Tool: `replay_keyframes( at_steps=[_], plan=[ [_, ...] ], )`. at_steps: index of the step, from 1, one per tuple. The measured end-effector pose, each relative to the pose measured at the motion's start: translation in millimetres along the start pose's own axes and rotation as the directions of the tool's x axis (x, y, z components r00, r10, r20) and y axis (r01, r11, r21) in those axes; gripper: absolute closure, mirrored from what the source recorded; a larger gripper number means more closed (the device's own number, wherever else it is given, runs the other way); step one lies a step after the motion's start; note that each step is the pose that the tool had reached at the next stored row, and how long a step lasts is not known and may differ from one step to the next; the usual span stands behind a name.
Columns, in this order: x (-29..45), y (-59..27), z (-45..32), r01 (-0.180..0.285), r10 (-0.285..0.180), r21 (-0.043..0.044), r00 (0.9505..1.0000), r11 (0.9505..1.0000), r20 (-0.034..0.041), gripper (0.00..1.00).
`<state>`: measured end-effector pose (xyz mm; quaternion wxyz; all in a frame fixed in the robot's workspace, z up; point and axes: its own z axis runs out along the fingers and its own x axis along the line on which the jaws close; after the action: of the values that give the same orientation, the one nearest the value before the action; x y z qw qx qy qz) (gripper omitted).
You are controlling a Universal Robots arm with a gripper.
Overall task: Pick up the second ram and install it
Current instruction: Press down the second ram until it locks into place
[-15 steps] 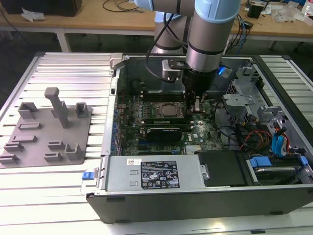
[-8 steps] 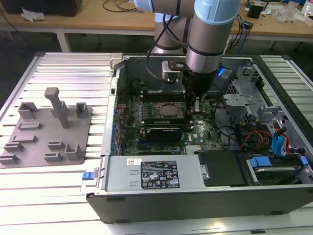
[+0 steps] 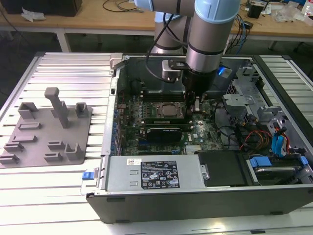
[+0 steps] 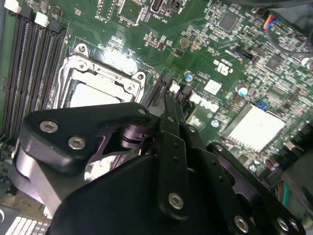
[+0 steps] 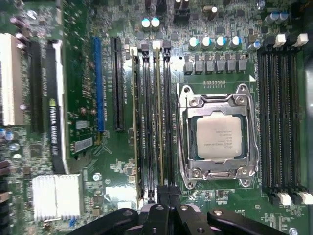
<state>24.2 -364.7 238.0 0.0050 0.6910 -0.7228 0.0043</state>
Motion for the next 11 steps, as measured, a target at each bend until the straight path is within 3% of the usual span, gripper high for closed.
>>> replay_keyframes(
  at_steps=[1,6,8,11],
  plan=[
    [0.1,0.0,-4.3,0.0,0.0,0.0,1.0,1.0,0.0,0.92],
    [0.2,1.4,-5.4,0.0,0.0,-0.0001,1.0,1.0,-0.0002,0.92],
    [0.4,5.6,-5.5,0.0,0.0,-0.0001,1.0,1.0,-0.0004,0.92],
    [1.0,19.6,-5.3,0.0,0.0,-0.0001,1.0,1.0,0.0,0.92]
  ],
)
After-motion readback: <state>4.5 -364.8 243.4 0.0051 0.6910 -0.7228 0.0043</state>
